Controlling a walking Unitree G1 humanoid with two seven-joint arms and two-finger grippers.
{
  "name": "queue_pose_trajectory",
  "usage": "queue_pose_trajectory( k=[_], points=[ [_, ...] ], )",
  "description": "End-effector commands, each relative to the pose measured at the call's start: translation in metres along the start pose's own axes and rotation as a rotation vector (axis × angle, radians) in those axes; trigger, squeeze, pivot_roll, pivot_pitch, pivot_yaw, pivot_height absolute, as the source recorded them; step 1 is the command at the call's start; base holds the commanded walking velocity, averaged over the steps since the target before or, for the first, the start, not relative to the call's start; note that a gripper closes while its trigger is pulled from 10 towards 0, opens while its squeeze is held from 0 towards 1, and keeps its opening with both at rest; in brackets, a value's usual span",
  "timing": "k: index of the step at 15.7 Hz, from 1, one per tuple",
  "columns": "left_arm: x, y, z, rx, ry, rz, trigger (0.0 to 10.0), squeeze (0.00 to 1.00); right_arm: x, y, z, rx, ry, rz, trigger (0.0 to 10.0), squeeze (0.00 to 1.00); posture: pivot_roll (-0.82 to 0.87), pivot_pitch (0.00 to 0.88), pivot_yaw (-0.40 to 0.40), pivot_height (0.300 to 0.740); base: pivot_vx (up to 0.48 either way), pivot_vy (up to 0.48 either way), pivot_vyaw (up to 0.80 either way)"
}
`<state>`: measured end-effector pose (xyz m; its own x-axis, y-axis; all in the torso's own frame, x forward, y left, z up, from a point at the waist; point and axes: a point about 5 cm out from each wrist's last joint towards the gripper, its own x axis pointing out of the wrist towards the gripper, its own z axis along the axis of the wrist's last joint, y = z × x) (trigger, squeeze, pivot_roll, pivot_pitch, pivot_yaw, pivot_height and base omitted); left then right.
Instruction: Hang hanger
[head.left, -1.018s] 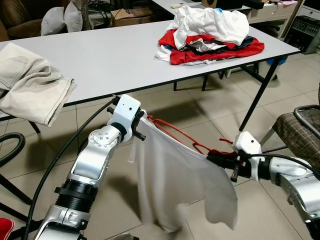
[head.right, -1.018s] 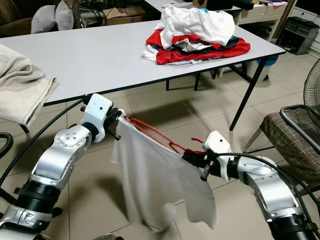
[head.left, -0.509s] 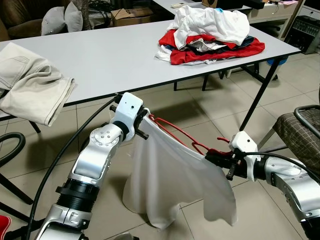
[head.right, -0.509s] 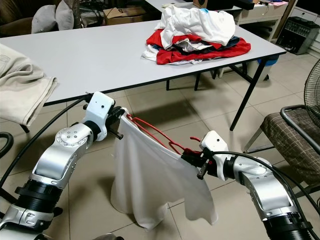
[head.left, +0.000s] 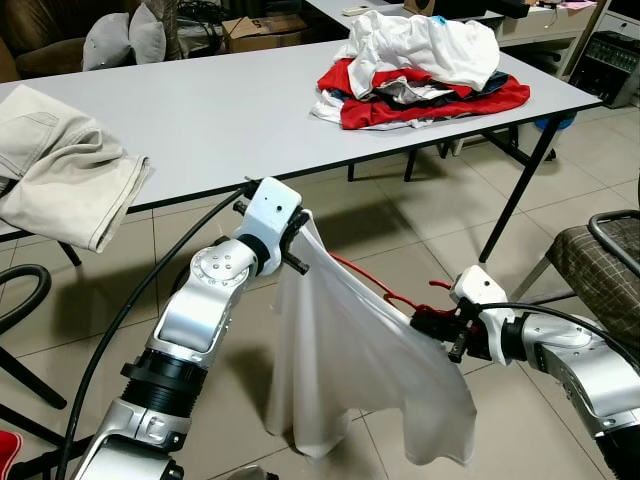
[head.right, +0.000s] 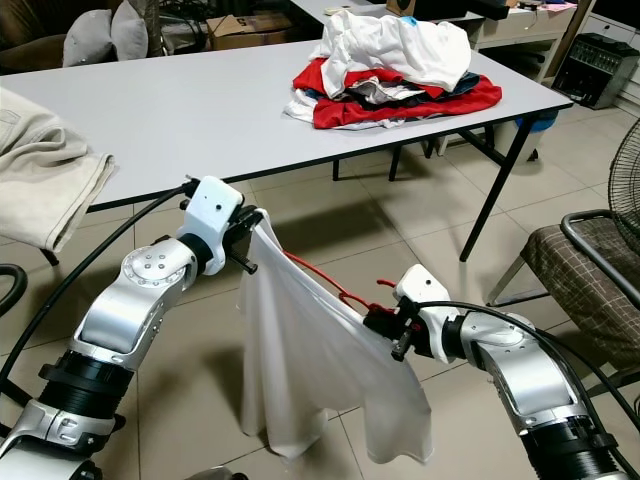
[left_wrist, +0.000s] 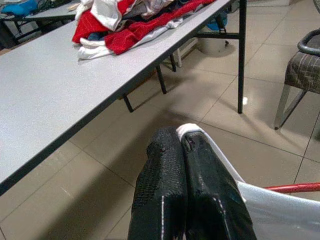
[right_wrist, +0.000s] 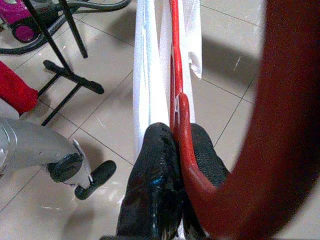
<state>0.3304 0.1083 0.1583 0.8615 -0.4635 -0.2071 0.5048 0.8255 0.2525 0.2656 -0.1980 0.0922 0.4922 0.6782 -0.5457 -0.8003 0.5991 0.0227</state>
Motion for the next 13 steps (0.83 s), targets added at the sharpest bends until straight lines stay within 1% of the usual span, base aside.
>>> queue_pose_trajectory(
  k=[1, 2, 5, 6, 7, 8, 9, 10, 11, 13],
  points=[
    [0.001, -0.002, 0.019, 0.044, -0.069, -0.019, 0.0, 0.00, 0.001, -0.004, 0.005, 0.006, -0.003, -0.025, 10.0, 0.00, -0.13, 0.000, 0.017, 0.740, 0.000, 0.000, 0.00],
    [0.000, -0.010, 0.022, 0.055, -0.077, -0.054, 0.0, 0.00, 0.004, -0.007, 0.008, 0.045, -0.020, -0.068, 10.0, 0.00, -0.13, 0.000, 0.020, 0.740, 0.000, 0.000, 0.00],
    [0.001, -0.019, 0.025, 0.054, -0.085, -0.084, 0.0, 0.00, 0.007, -0.013, 0.015, 0.102, -0.071, -0.132, 10.0, 0.00, -0.13, 0.000, 0.021, 0.740, 0.000, 0.000, 0.00],
    [0.001, -0.022, 0.025, 0.051, -0.086, -0.093, 0.0, 0.00, 0.009, -0.015, 0.019, 0.125, -0.099, -0.155, 10.0, 0.00, -0.13, 0.000, 0.021, 0.740, 0.000, 0.000, 0.00],
    [0.001, -0.027, 0.023, 0.044, -0.079, -0.108, 0.0, 0.00, 0.011, -0.014, 0.027, 0.170, -0.156, -0.169, 10.0, 0.00, -0.13, 0.000, 0.021, 0.740, 0.000, 0.000, 0.00],
    [0.003, -0.030, 0.017, 0.041, -0.056, -0.116, 0.0, 0.00, 0.012, -0.010, 0.032, 0.191, -0.189, -0.151, 10.0, 0.00, -0.13, 0.000, 0.025, 0.740, 0.000, 0.000, 0.00],
    [0.003, -0.032, 0.014, 0.043, -0.040, -0.118, 0.0, 0.00, 0.014, -0.007, 0.034, 0.199, -0.197, -0.141, 10.0, 0.00, -0.13, 0.000, 0.025, 0.740, 0.000, 0.000, 0.00],
    [0.004, -0.036, 0.006, 0.061, -0.009, -0.132, 0.0, 0.00, 0.017, -0.001, 0.036, 0.207, -0.204, -0.130, 10.0, 0.00, -0.13, 0.000, 0.026, 0.740, 0.000, 0.000, 0.00],
    [0.004, -0.039, 0.003, 0.069, 0.000, -0.142, 0.0, 0.00, 0.018, 0.002, 0.038, 0.210, -0.208, -0.128, 10.0, 0.00, -0.13, 0.000, 0.026, 0.740, 0.000, 0.000, 0.00],
    [0.007, -0.048, 0.000, 0.054, 0.018, -0.168, 0.0, 0.00, 0.023, 0.008, 0.041, 0.251, -0.230, -0.137, 10.0, 0.00, -0.13, 0.000, 0.028, 0.740, 0.000, 0.000, 0.00]
  ],
)
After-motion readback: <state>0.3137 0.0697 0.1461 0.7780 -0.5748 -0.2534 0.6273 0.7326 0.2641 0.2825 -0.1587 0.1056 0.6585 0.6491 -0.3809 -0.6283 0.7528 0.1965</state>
